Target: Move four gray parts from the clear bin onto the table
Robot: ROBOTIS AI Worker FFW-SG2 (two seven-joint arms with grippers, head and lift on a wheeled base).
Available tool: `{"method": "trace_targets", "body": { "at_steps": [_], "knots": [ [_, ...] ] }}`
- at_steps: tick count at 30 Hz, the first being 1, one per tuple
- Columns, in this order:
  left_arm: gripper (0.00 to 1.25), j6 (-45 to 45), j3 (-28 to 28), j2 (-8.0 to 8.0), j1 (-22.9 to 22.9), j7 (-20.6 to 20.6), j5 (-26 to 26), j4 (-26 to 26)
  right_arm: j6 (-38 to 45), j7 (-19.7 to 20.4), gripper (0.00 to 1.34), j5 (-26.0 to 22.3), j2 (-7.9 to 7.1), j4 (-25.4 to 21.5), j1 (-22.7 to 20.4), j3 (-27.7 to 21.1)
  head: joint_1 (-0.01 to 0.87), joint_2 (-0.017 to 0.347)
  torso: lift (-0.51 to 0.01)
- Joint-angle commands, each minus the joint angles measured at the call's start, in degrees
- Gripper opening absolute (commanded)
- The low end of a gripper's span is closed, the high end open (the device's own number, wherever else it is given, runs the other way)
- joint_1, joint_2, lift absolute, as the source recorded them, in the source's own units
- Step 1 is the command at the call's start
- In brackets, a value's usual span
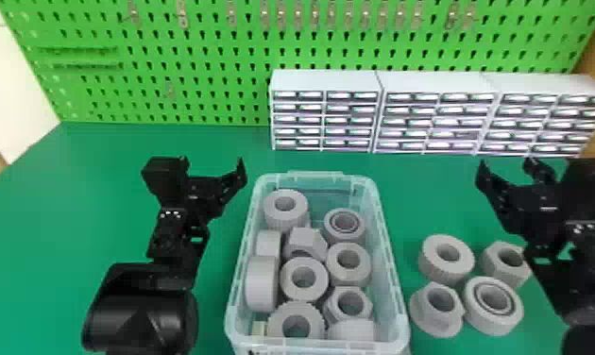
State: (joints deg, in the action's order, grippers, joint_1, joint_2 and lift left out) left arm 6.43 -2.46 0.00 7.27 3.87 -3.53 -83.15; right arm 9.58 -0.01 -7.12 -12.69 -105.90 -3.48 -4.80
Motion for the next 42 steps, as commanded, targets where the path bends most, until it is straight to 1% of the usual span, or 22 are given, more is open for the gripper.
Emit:
{"method": "trace_targets", "body": {
  "at_steps": [1,3,4,9,13,17,20,25,32,37,42],
  "knots": [
    [1.15,-0.01,-0.36,-0.15,0.2,0.08,0.45,0.0,0.09,0.01,0.8,0.0,0.39,-0.18,-0.21,-0.56,0.693,0.072,-0.052],
    [1.15,-0.01,-0.44,-0.15,0.55,0.17,0.98,0.0,0.09,0.01,0.8,0.0,1.09,-0.18,-0.39,-1.0,0.693,0.072,-0.052],
    [1.15,-0.01,-0.36,-0.15,0.55,0.17,1.07,0.0,0.09,-0.08,0.8,0.0,1.18,-0.1,-0.39,-1.08,0.693,0.072,-0.052],
    [1.15,0.08,-0.18,-0.15,-0.06,0.17,1.6,-0.17,0.35,-0.08,0.8,-0.27,0.56,0.17,-0.39,-0.29,0.693,0.072,-0.052],
    [1.15,-0.1,-0.09,-0.15,0.11,0.26,1.6,-0.61,0.79,-0.08,0.8,-0.27,1.0,0.17,-0.04,-0.29,0.693,0.072,-0.052],
    [1.15,-1.5,0.17,-0.15,-0.33,0.26,2.56,-2.72,0.97,-0.08,0.8,-0.27,1.27,0.17,0.58,0.23,0.693,0.072,-0.052],
    [1.15,-1.77,0.35,-0.15,-0.06,0.26,2.74,-2.81,0.97,-0.08,0.8,-0.27,1.62,0.43,0.84,-0.03,0.693,0.072,-0.052],
    [1.15,-1.77,0.7,-0.15,-0.33,0.26,2.12,-2.99,0.97,-0.08,0.8,-0.27,1.7,0.43,1.11,-0.12,0.693,0.072,-0.052],
    [1.15,-2.12,0.87,-0.15,-0.06,0.26,2.56,-2.9,0.97,-0.08,0.8,-0.09,1.7,0.43,0.49,-0.38,0.693,0.072,-0.052],
    [1.15,-2.21,1.49,-0.15,-0.15,0.26,2.65,-2.9,1.23,-0.08,0.8,0.26,0.91,0.43,0.84,0.06,0.693,0.072,-0.052],
    [1.15,-2.29,2.02,-0.15,0.2,0.26,2.83,-2.9,1.23,-0.08,0.8,0.26,1.09,0.43,0.76,-0.12,0.693,0.072,-0.052]
  ]
}}
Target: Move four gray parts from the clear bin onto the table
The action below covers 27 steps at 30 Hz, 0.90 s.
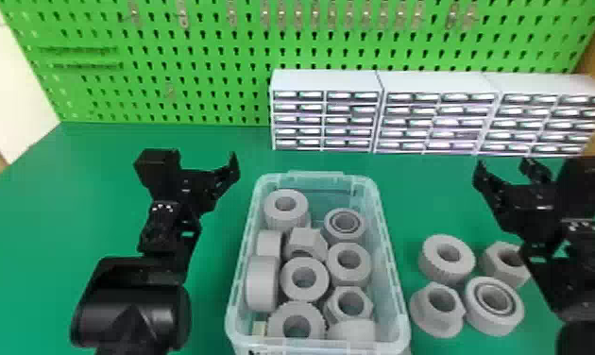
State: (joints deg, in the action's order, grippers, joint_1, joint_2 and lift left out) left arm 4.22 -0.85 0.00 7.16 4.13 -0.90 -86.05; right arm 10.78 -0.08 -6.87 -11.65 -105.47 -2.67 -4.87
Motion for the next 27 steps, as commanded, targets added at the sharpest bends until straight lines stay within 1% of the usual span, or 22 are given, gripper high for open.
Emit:
{"method": "trace_targets", "body": {
  "at_steps": [1,4,10,15,24,27],
  "knots": [
    [1.15,-0.18,0.5,-0.15,0.31,0.0,0.28,0.0,0.12,0.0,0.8,0.01,0.05,0.0,-0.05,0.13,0.693,0.072,-0.052],
    [1.15,-0.27,0.5,-0.15,0.31,0.0,0.28,0.0,0.12,0.0,0.8,0.01,-0.12,0.0,0.12,0.3,0.693,0.072,-0.052],
    [1.15,-0.44,0.68,-0.15,0.05,0.0,0.11,0.0,0.12,0.0,0.8,0.01,0.84,0.0,-0.4,-0.14,0.693,0.072,-0.052],
    [1.15,-0.62,0.5,-0.15,-0.65,0.0,-0.16,0.0,0.21,0.0,0.8,0.01,0.58,0.0,-0.93,-0.05,0.693,0.072,-0.052],
    [1.15,-0.88,0.33,-0.15,-1.18,0.0,-0.42,0.0,0.91,0.0,0.8,0.01,0.67,-0.53,-0.67,-0.22,0.693,0.072,-0.052],
    [1.15,-0.88,0.33,-0.15,-1.18,0.0,-0.42,-0.09,1.18,0.0,0.8,0.01,0.49,-0.7,-0.49,-0.14,0.693,0.072,-0.052]
  ]
}}
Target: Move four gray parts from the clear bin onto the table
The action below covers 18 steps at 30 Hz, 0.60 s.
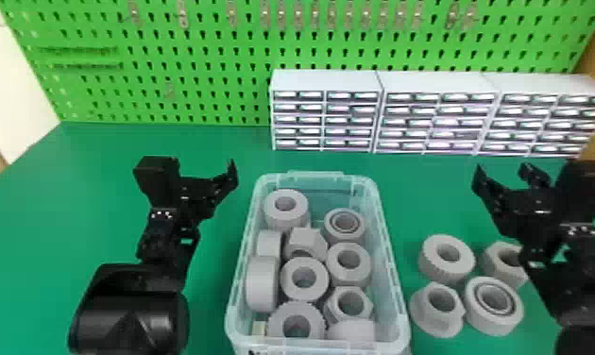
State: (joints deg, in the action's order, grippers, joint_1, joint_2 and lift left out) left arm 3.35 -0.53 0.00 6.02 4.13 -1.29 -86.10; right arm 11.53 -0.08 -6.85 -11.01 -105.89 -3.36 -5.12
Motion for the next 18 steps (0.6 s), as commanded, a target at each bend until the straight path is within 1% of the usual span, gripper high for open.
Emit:
{"method": "trace_targets", "body": {
  "at_steps": [1,8,9,13,16,18],
  "knots": [
    [1.15,-0.01,0.0,-0.15,-0.04,0.0,-0.03,-0.04,0.69,0.0,0.8,0.0,-0.24,-0.46,0.2,0.11,0.693,0.072,-0.052],
    [1.15,-0.01,1.41,-0.15,-0.57,0.09,-0.29,-0.39,1.39,0.0,0.8,0.61,0.37,-0.63,0.28,0.9,0.693,0.072,-0.052],
    [1.15,-0.01,1.67,-0.15,-0.48,0.09,-0.21,-0.3,1.48,0.0,0.8,0.61,0.37,-0.55,0.28,1.16,0.693,0.072,-0.052],
    [1.15,-0.01,1.5,-0.15,-0.39,0.09,0.23,-0.3,1.57,0.0,0.8,0.79,-0.59,-0.55,0.37,2.13,0.693,0.072,-0.052],
    [1.15,-0.19,1.23,-0.15,-0.22,0.09,0.32,-0.3,1.57,0.0,0.8,0.79,-0.06,-0.55,0.37,1.69,0.693,0.072,-0.052],
    [1.15,-0.28,1.15,-0.15,-0.22,0.09,0.23,-0.3,1.57,0.0,0.8,0.79,-0.06,-0.55,0.37,1.6,0.693,0.072,-0.052]
  ]
}}
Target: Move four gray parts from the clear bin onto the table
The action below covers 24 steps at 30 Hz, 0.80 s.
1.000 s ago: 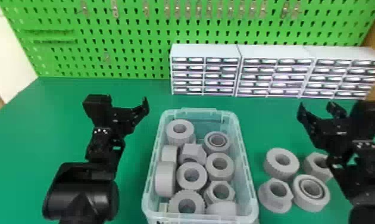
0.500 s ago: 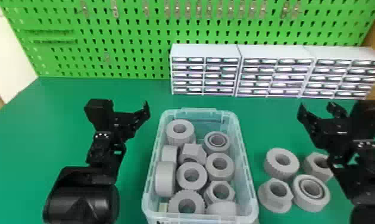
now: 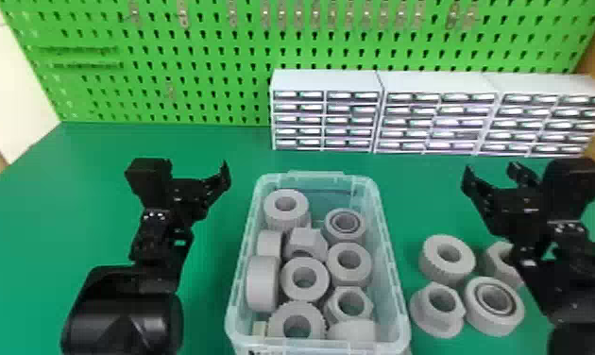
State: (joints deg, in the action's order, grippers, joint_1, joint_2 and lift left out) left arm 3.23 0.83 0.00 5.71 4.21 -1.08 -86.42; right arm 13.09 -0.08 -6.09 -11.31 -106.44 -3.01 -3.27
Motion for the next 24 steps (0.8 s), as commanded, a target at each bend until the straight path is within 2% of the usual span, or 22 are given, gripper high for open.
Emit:
{"method": "trace_targets", "body": {
  "at_steps": [1,15,24],
  "knots": [
    [1.15,-0.24,-0.39,-0.15,0.09,0.01,0.11,0.03,0.01,0.0,0.8,0.02,0.15,0.01,0.02,-0.25,0.693,0.072,-0.052],
    [1.15,-0.77,-0.83,-0.15,0.09,0.01,-0.06,0.03,0.09,0.0,0.8,0.11,0.24,0.01,0.11,-0.69,0.693,0.072,-0.052],
    [1.15,-0.95,-1.18,-0.15,0.27,0.01,0.46,0.03,0.62,0.0,0.8,0.11,-0.38,0.54,1.42,-0.51,0.693,0.072,-0.052]
  ]
}}
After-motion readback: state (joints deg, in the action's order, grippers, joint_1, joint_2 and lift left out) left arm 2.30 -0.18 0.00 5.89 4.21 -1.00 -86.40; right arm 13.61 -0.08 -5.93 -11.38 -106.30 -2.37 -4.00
